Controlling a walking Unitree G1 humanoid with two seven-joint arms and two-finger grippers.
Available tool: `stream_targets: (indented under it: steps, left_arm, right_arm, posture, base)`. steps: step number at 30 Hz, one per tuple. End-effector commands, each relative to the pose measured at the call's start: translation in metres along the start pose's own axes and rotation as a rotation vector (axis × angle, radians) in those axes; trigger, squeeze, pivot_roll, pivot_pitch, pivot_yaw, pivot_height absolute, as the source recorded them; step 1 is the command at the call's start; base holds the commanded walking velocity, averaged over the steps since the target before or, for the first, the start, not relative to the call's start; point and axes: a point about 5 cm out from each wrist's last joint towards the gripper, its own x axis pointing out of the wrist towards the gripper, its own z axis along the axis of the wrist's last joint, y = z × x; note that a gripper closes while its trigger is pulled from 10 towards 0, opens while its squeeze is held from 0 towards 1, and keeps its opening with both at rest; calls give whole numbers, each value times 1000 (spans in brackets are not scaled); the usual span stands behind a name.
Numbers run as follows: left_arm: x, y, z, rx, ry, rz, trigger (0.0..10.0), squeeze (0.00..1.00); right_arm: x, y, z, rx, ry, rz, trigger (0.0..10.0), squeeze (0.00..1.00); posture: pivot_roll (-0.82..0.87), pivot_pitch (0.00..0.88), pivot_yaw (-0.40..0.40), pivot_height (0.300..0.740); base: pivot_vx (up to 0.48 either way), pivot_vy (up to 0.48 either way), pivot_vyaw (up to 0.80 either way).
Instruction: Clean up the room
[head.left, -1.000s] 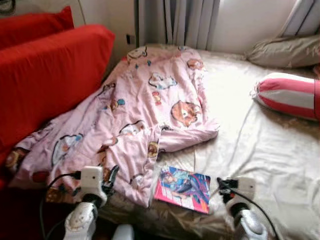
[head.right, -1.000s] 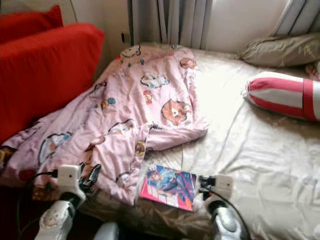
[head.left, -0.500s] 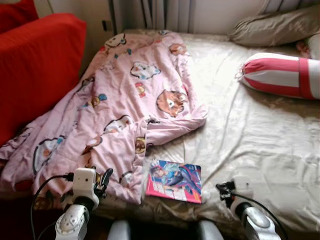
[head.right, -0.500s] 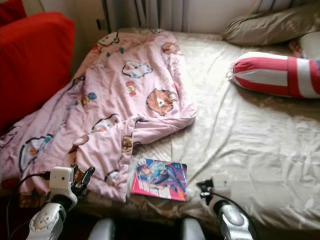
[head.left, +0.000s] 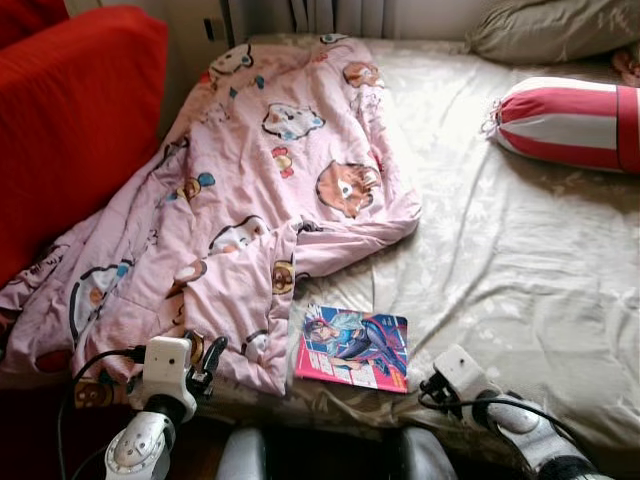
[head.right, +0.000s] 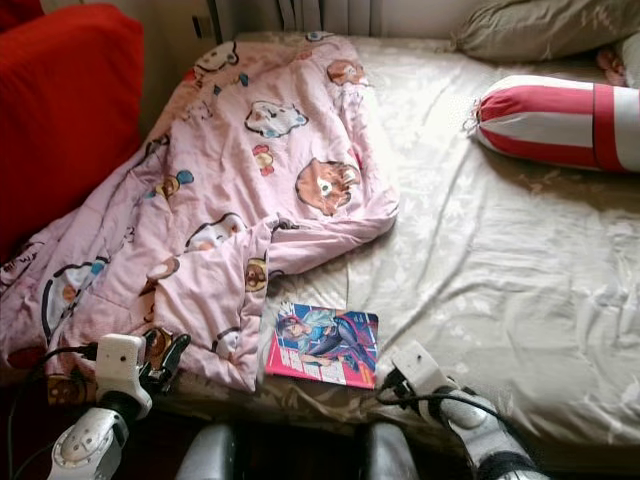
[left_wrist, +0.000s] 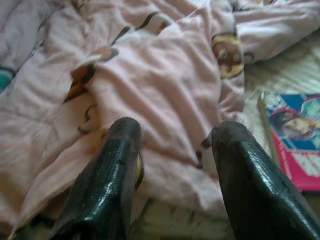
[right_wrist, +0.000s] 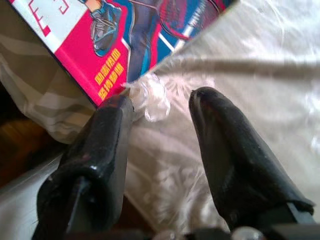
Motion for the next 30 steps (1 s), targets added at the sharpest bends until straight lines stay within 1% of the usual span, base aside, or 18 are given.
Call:
stream_targets:
  steps: [1, 6, 8, 9, 14, 20, 27, 30]
  left_arm:
    - [-8, 7, -2, -3, 23, 13, 10000, 0]
    - [-15, 15, 0, 12, 42, 28, 10000, 0]
    - [-20, 16, -1, 24, 63, 22, 10000, 0]
    - [-22, 16, -1, 25, 66, 19, 10000, 0]
    - [-34, 17, -1, 29, 89, 16, 10000, 0]
    - [-43, 20, 0, 38, 108, 25, 10000, 0]
    - [-45, 21, 1, 39, 120, 27, 10000, 0]
    - [-44, 19, 2, 42, 124, 21, 10000, 0]
  right_arm:
    - [0, 2, -5, -48, 50, 20, 10000, 1000]
    - [3, -2, 2, -131, 78, 6, 10000, 1000]
    - [4, -4, 4, -145, 99, -1, 10000, 576]
    - [4, -4, 4, -150, 105, 2, 10000, 0]
    - [4, -11, 6, -124, 104, -31, 10000, 0]
    - [3, -14, 7, -125, 111, -32, 10000, 0]
    - [3, -16, 9, -131, 112, -35, 10000, 0]
    - [3, -17, 12, -134, 101, 0, 10000, 0]
  posture:
    - [163, 261, 12, 631]
    - [190, 290, 24, 631]
    - [195, 306, 33, 631]
    - [194, 312, 35, 631]
    - [216, 353, 49, 631]
    - [230, 366, 50, 631]
    - [233, 371, 57, 631]
    - [237, 369, 64, 631]
  base:
    - [0, 0, 0]
    - [0, 0, 0]
    - [0, 0, 0]
    - [0, 0, 0]
    - [0, 0, 0]
    - [0, 0, 0]
    - [0, 0, 0]
    - [0, 0, 0]
